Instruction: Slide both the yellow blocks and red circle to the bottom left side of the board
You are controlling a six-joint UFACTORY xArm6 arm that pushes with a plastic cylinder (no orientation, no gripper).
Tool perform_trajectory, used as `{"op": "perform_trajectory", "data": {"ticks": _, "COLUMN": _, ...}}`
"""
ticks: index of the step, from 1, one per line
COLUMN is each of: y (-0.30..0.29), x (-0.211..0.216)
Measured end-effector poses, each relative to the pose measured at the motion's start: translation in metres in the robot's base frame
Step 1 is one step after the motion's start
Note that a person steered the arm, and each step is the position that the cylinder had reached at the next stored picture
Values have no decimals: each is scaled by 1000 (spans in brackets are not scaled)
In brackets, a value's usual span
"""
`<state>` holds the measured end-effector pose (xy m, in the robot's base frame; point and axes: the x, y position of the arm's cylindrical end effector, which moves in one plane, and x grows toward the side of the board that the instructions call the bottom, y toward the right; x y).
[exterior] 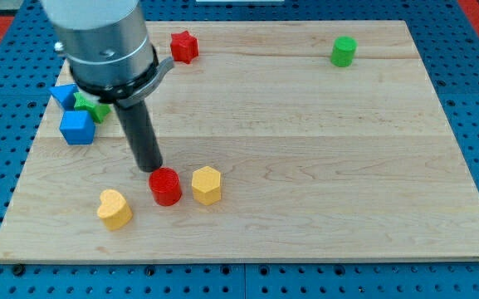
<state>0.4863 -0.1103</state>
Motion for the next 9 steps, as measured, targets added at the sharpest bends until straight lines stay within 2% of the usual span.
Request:
{"op": "perform_trajectory", "data": {"ticks": 1, "y": 56, "x": -2}}
{"op": "perform_trajectory", "data": {"ticks": 3, "y": 67, "x": 50}}
{"op": "perform_trajectory", "data": {"ticks": 5, "y": 5, "x": 43}}
{"op": "perform_trajectory", "data": {"ticks": 6, "y": -6, "x": 20}}
{"op": "perform_trajectory", "data": {"ticks": 7, "y": -32, "x": 16}}
{"op": "perform_trajectory", "data": {"ticks": 8, "y": -65, "x": 29}}
{"op": "perform_trajectory", "data": {"ticks": 9, "y": -35, "x": 15}}
